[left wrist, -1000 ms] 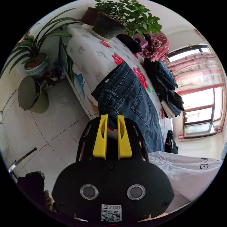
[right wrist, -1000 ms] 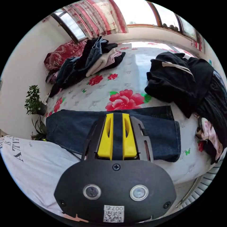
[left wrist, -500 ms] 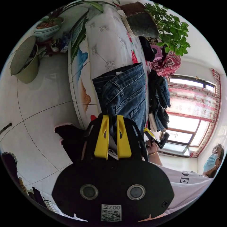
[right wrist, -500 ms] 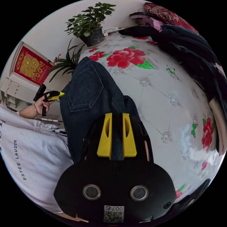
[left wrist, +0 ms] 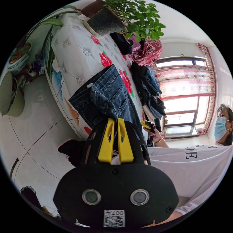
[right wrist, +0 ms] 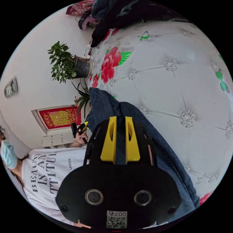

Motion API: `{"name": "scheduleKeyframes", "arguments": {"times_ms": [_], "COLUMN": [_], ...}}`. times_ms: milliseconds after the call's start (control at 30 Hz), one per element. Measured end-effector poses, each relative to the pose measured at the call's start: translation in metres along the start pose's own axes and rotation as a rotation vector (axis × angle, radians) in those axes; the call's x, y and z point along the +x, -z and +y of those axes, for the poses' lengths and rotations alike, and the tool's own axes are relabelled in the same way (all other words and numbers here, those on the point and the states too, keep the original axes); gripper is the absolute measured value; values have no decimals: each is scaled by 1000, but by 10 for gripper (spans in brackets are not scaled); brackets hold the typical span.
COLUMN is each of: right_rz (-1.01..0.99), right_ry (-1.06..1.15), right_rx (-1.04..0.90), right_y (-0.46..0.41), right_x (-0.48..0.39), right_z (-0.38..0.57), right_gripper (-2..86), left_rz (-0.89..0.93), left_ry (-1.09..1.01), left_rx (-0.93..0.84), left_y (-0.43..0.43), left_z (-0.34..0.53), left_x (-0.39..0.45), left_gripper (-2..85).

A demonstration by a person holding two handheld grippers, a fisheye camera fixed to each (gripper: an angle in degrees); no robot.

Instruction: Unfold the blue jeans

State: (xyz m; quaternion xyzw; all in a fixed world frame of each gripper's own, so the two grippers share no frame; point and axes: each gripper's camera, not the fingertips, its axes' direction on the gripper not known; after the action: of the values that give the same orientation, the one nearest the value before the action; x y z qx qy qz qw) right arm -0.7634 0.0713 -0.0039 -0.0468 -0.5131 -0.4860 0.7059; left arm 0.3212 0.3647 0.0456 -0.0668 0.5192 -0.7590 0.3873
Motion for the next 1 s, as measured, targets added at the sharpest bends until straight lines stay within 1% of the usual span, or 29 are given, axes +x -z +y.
{"name": "scheduleKeyframes", "arguments": {"times_ms": [67,233,267,333,400,500,533,633,667,733,767,833,900,967,1000], "right_rz": [-63,24,23,-64,-122,-67,-82,-27,-21,-17,-13,35,67,89,108], "right_ry": [-55,-57,-48,0,-40,-92,-113,-83,-71,-65,-61,-6,49,70,77], "right_rx": [1,-151,-155,-75,-4,12,31,87,78,-41,-57,-16,-4,8,21], "right_y": [-2,-29,-26,13,43,59,60,61,59,35,31,36,46,56,62], "right_x": [12,3,2,2,14,33,41,42,42,45,45,36,29,26,25], "right_z": [-12,-48,-51,-63,-72,-83,-83,-72,-69,-61,-58,-49,-44,-39,-36], "right_gripper": [36,14,11,5,3,3,5,11,12,6,4,0,-2,-2,-2], "left_rz": [5,-4,-6,-85,-111,-54,-42,-62,-65,-80,-75,-19,17,33,39], "left_ry": [-1,2,-4,-58,-100,-82,-87,-107,-105,-24,4,74,82,16,-63], "left_rx": [4,9,8,-6,-21,-5,7,-9,-14,7,26,126,136,127,139], "left_y": [0,0,1,1,-4,-21,-27,-36,-37,-34,-31,-21,-25,-30,-28], "left_z": [0,-1,-2,-6,-11,-26,-33,-45,-47,-53,-53,-56,-64,-76,-84], "left_x": [-1,-1,1,12,16,17,21,31,32,24,21,15,18,36,57], "left_gripper": [-7,-6,-6,-3,2,21,32,69,77,96,92,57,32,17,12]}}
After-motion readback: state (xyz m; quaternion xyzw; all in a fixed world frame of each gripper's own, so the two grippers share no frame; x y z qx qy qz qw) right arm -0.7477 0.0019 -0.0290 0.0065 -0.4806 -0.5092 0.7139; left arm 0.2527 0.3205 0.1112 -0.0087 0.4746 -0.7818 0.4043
